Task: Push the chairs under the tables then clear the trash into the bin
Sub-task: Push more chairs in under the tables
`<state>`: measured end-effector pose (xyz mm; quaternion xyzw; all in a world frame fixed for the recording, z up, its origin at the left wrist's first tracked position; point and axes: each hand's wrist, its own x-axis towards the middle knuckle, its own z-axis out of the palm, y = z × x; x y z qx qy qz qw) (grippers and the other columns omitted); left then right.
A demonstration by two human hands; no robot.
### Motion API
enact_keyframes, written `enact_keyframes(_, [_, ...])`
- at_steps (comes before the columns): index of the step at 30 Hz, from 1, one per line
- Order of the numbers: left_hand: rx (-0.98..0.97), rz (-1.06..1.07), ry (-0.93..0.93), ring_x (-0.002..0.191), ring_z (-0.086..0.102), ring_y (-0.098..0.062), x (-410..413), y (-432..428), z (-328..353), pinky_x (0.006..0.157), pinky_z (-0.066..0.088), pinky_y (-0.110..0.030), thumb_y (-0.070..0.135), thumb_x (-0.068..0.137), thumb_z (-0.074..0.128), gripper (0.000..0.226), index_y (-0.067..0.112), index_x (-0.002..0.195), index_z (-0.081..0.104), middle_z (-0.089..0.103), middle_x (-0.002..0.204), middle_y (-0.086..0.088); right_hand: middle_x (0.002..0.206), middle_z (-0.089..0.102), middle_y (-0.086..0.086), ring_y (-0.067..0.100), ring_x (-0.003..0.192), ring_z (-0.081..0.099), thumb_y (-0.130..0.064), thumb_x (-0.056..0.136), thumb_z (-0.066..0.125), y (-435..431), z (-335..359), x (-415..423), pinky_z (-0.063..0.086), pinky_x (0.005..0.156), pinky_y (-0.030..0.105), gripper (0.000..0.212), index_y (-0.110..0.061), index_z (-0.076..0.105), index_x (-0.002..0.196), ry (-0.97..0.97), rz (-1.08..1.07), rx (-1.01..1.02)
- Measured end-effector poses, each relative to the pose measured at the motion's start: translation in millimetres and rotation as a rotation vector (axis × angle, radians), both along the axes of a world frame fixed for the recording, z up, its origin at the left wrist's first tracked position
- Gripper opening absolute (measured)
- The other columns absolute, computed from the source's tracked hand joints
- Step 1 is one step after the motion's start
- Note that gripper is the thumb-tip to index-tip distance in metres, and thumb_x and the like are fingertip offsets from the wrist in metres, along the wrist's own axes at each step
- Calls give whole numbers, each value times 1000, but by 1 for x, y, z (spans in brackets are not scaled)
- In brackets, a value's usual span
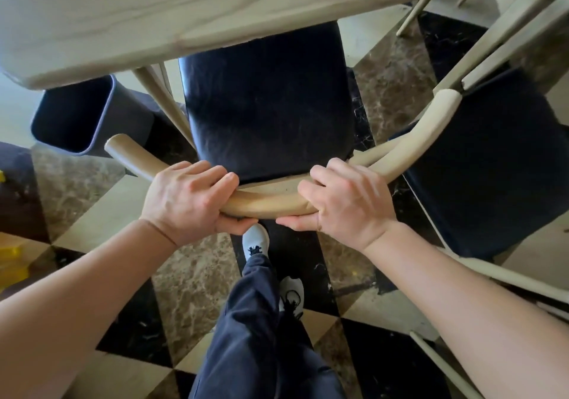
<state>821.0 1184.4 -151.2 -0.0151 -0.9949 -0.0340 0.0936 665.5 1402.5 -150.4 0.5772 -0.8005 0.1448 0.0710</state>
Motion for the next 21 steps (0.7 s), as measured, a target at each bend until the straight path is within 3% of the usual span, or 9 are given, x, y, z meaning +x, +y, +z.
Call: enact_keyframes(21, [73, -10, 12, 52, 51, -26, -20, -23, -2, 48, 45, -35, 71, 87, 52, 63, 10, 72, 58, 51, 61, -2, 66, 43, -1, 21, 60, 43, -78, 84, 51, -26, 2, -18, 33, 48, 31, 64, -18, 54, 62, -57, -14, 20])
